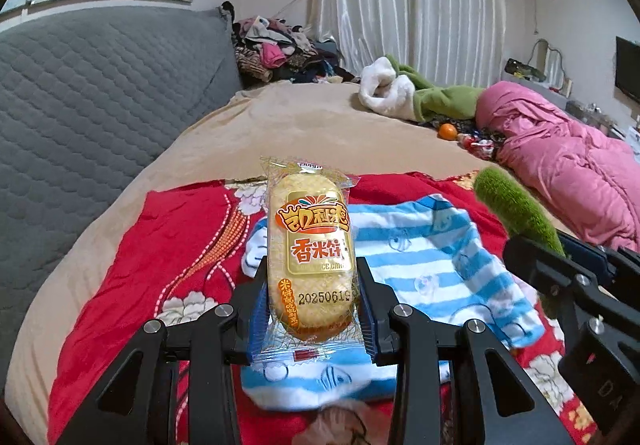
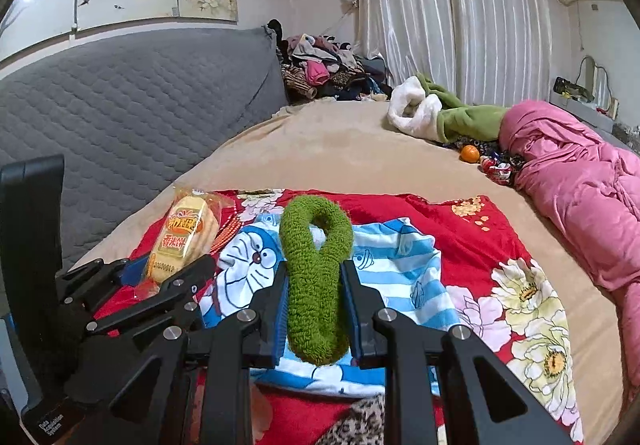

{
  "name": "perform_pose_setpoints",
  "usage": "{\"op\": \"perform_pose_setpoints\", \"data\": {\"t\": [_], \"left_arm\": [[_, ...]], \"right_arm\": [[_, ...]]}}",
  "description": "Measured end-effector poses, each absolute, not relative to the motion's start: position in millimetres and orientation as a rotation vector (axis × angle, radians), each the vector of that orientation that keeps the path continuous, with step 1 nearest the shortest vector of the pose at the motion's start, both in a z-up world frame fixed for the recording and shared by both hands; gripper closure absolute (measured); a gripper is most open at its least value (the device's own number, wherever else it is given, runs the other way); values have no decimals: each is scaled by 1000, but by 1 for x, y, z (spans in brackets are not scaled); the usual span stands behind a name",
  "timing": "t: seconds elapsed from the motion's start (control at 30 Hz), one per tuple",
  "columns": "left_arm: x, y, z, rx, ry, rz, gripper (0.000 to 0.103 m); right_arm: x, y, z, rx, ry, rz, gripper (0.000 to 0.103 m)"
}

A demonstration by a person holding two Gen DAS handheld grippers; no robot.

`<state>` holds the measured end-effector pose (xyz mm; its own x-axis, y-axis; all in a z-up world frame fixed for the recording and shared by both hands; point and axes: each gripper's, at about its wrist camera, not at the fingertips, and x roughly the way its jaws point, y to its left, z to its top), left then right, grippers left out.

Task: Organize objects
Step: 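Carry both held items over the blue striped Doraemon tray with both tools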

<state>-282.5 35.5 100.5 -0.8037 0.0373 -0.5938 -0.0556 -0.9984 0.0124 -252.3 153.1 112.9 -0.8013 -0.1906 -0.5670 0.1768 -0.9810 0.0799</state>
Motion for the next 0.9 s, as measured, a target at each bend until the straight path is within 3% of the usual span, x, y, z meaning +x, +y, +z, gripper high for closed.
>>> {"op": "perform_pose_setpoints", "data": {"t": [0.43,0.63,0.9], "left_arm": [[-335,32,67,-1013,9,2936,64],[-362,31,43,-1089,14,2925,64],[-389,35,21,-1161,39,2891,64]], "right_arm": [[-304,155,78,960,-33,-2813,79],[-335,155,58,1018,67,-2839,79],[-364,165,34,1121,-81,-2765,79]]}}
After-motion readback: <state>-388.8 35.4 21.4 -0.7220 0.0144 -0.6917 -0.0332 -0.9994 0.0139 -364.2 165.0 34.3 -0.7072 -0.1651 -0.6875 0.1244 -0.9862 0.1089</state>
